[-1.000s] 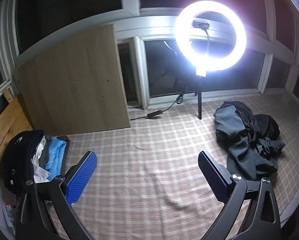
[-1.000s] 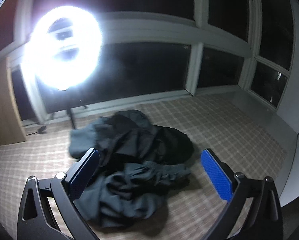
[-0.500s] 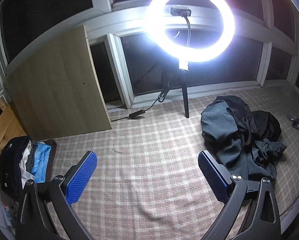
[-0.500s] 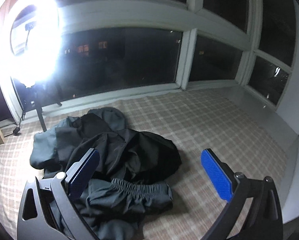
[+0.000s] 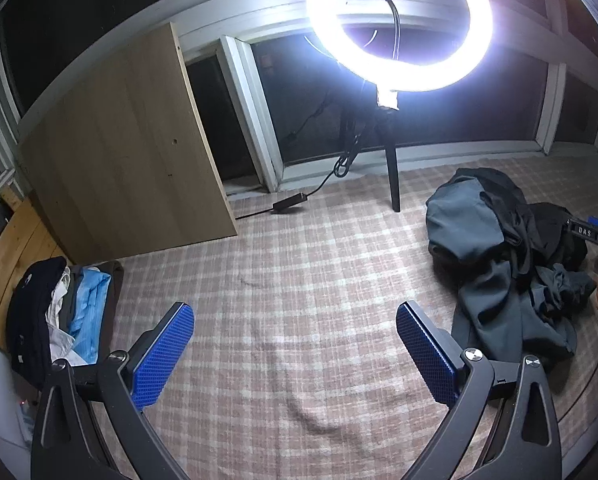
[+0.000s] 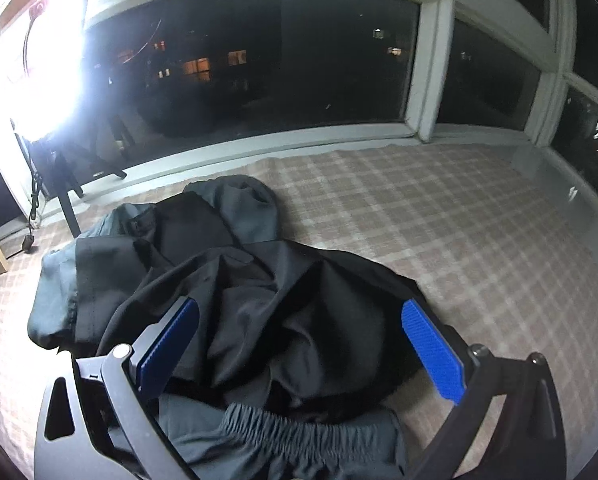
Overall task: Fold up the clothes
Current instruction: 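Grasp the black shorts in the pile with the right gripper and lift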
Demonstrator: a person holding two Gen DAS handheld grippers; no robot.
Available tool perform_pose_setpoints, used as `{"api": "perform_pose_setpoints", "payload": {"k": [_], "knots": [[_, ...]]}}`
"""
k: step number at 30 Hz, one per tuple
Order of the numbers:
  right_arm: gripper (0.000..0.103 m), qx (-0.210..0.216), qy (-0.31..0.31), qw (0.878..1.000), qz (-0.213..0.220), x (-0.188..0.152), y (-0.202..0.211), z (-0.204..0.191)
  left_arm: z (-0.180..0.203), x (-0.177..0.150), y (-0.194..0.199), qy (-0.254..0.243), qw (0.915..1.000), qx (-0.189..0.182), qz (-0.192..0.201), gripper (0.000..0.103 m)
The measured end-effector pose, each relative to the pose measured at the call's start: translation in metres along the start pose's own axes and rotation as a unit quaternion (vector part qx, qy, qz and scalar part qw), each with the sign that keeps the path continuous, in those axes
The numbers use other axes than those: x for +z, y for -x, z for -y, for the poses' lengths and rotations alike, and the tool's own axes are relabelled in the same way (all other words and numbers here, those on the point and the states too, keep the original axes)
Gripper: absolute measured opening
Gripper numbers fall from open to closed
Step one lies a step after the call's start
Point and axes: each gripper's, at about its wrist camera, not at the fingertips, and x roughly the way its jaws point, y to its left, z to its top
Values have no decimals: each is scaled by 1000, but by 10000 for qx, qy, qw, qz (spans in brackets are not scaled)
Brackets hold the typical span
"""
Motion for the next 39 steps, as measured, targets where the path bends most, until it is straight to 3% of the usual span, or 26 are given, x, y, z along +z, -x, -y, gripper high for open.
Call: {"api": "perform_pose_setpoints", "payload": {"k": [8,16,17,18,20,21,27,31,36,39], "knots": [[102,764,-647,9950,8,0,-17,48,-16,-4,-6,48,9998,154,-148,102],[102,1063,-198,9905,-853,-11,-63,24,-32,-9,-12,198,9993,101,-286,102],[94,1051,-141,9902,-907,-13,-65,21,-34,-10,-13,217,9993,95,-304,102],[61,1035,-112,9904,-914,-14,-64,20,-36,-11,-14,235,9992,90,-318,102],[24,1423,-459,9833,-1042,-11,-59,29,-43,-12,-10,252,9992,120,-277,102],[18,1631,-727,9782,-1063,-9,-55,36,-47,-13,-9,264,9992,125,-257,102],[14,1895,-1017,9760,-350,10,34,41,-81,-23,5,485,9987,63,-111,102],[13,2064,-652,9755,386,26,120,2,-116,-36,17,704,9975,53,40,102],[13,2917,18,9510,1025,41,218,-83,-162,-53,34,984,9949,111,187,102],[13,3667,675,9225,1000,38,255,-168,-195,-68,47,1167,9925,253,243,102]]}}
